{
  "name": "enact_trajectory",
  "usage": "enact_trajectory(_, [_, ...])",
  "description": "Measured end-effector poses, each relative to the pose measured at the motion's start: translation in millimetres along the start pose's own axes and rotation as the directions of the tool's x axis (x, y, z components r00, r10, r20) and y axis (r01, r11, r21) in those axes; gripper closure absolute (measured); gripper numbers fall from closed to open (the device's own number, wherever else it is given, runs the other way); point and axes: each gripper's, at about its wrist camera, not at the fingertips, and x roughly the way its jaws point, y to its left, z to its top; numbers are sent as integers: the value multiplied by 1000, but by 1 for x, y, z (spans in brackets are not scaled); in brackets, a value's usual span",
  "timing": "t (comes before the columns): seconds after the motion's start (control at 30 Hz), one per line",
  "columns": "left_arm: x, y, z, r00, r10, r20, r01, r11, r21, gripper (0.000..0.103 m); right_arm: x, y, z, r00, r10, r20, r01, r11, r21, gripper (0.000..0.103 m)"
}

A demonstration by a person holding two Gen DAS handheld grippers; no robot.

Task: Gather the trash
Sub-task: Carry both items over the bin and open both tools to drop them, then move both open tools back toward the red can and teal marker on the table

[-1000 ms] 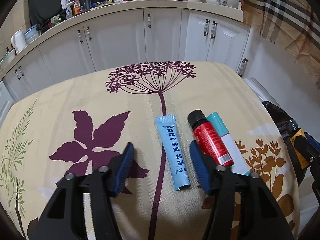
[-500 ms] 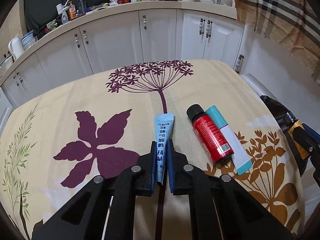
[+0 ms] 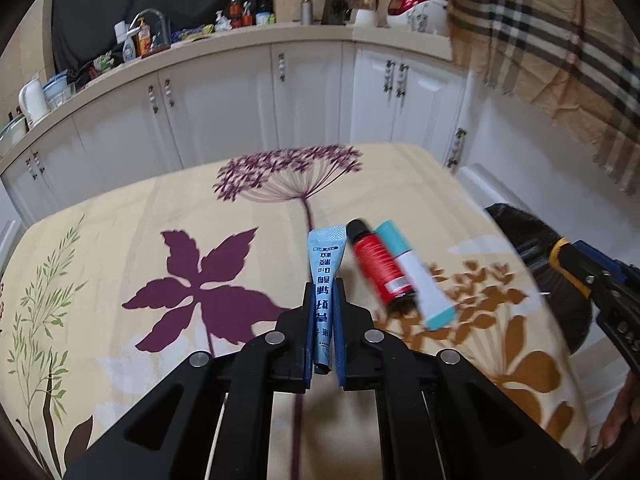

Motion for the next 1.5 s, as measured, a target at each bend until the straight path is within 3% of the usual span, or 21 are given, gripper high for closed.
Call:
enact_trajectory(0.3, [-16, -48, 13, 994, -94, 58, 90, 993, 71, 94, -17, -42, 4, 995, -88, 44, 86, 995, 53, 80])
enact_trajectory(0.73, [6, -149, 44, 972, -220, 79, 202, 961, 186, 94, -1, -97, 12, 979, -196, 62, 189, 977, 98, 80])
enact_trajectory(0.8, [14, -161, 48, 971, -226, 71, 208, 957, 202, 91, 3, -102, 13, 977, -205, 65, 198, 975, 100, 80])
enact_trajectory(0.9, [25, -174, 51, 975, -211, 64, 193, 957, 218, 67, 9, -110, 14, 974, -218, 65, 210, 971, 114, 64])
enact_trajectory(0.93, [26, -174, 50, 976, -209, 65, 191, 957, 217, 61, 10, -112, 14, 973, -223, 66, 215, 970, 117, 62])
enact_trajectory(1.07, [25, -169, 50, 978, -195, 67, 178, 963, 204, 53, 9, -113, 11, 972, -227, 64, 218, 968, 122, 62])
enact_trajectory(1.5, [3, -96, 31, 994, -82, 71, 76, 993, 87, 49, -6, -73, -1, 989, -136, 55, 131, 987, 93, 61])
